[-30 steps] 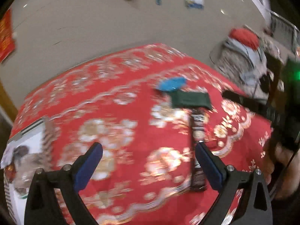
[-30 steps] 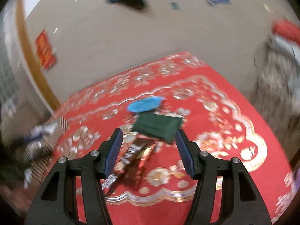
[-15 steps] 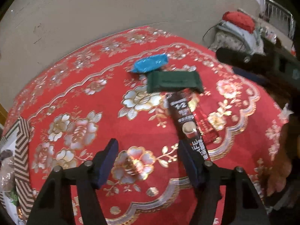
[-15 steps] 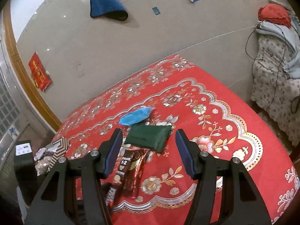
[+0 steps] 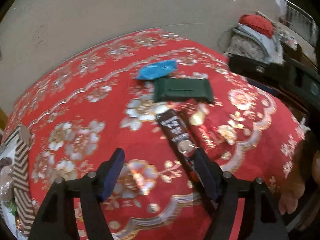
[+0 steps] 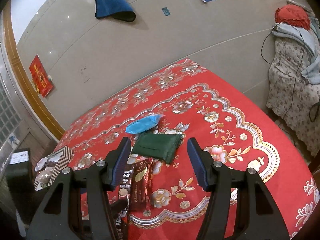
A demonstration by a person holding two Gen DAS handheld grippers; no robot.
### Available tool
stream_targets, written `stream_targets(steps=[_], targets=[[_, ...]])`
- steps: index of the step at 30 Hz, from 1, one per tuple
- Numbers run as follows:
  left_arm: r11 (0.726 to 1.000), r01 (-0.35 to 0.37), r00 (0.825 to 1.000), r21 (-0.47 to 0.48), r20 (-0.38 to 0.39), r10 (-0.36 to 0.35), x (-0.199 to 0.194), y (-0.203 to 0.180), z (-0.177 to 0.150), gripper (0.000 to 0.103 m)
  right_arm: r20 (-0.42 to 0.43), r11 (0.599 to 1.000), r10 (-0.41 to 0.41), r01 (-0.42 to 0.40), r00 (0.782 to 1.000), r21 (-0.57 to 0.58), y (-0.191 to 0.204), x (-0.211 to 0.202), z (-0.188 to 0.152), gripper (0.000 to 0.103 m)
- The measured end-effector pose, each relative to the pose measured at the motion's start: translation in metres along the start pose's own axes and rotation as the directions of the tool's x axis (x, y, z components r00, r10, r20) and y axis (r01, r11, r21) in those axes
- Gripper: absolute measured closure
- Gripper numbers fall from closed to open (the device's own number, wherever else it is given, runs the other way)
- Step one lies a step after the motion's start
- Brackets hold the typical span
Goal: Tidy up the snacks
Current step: 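Grasp the Nescafe coffee stick with the left tool while the right tool grasps the red chocolate bar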
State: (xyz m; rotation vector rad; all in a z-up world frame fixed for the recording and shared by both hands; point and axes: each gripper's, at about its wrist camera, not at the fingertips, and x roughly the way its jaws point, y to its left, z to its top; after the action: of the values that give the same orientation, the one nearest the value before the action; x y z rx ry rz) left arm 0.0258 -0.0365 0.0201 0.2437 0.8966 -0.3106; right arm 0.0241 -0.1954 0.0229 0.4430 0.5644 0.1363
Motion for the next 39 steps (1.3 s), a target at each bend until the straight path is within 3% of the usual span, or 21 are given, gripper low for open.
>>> stream_targets(steps=[4,8,11,15,20,25,31,35,37,39], targets=[[0.998,-0.047,0.998,-0.034,-0.033,0.046,0.008,0.017,-0.003,0.028,0.002,1.000,0.004,-0.004,1.000,-0.002,0.001,-0.001,0.000,0.044],[0.998,-0.007,0.999,-0.064,-0.041,0.004,0.009,0.023,-0.004,0.028,-0.010,1.000,0.006,-0.006,1.000,-0.010,0.002,0.001,-0.001,0.044],[0.996,0.071,0.997,-0.059,-0.018,-0.073,0.004,0.010,-0.002,0.028,-0.012,1.000,-0.001,0.000,1.000,-0.019,0.004,0.002,-0.002,0.044],[0.999,0.035,0.999,-0.012,-0.012,-0.035,0.006,-0.007,0.001,0.025,-0.015,1.000,-0.011,0.011,1.000,-0.020,0.004,0.003,-0.003,0.044],[0.995,0.057,0.998,-0.086,0.019,-0.055,-0.005,0.007,0.003,0.026,-0.018,1.000,-0.018,0.017,1.000,-0.022,0.003,0.004,-0.003,0.044],[0.995,0.069,0.995,-0.067,-0.064,-0.074,0.012,-0.007,0.006,0.024,-0.013,1.000,-0.020,0.019,1.000,-0.023,0.004,0.003,-0.003,0.044],[0.998,-0.050,0.995,-0.026,-0.083,0.048,0.020,-0.021,0.008,0.002,-0.013,1.000,-0.019,0.018,1.000,-0.023,0.004,0.003,-0.003,0.044],[0.987,-0.159,0.984,-0.030,-0.086,0.156,0.015,-0.002,0.006,0.005,-0.010,1.000,-0.009,0.008,1.000,-0.008,0.002,0.002,-0.002,0.044],[0.991,-0.120,0.988,-0.065,-0.101,0.113,0.017,0.018,0.002,0.006,-0.004,1.000,-0.001,0.001,1.000,-0.004,0.002,0.000,-0.001,0.044],[0.994,-0.079,0.992,-0.078,-0.103,0.071,0.015,0.031,-0.001,0.014,-0.001,1.000,0.007,-0.007,1.000,-0.004,0.002,-0.002,-0.002,0.044]])
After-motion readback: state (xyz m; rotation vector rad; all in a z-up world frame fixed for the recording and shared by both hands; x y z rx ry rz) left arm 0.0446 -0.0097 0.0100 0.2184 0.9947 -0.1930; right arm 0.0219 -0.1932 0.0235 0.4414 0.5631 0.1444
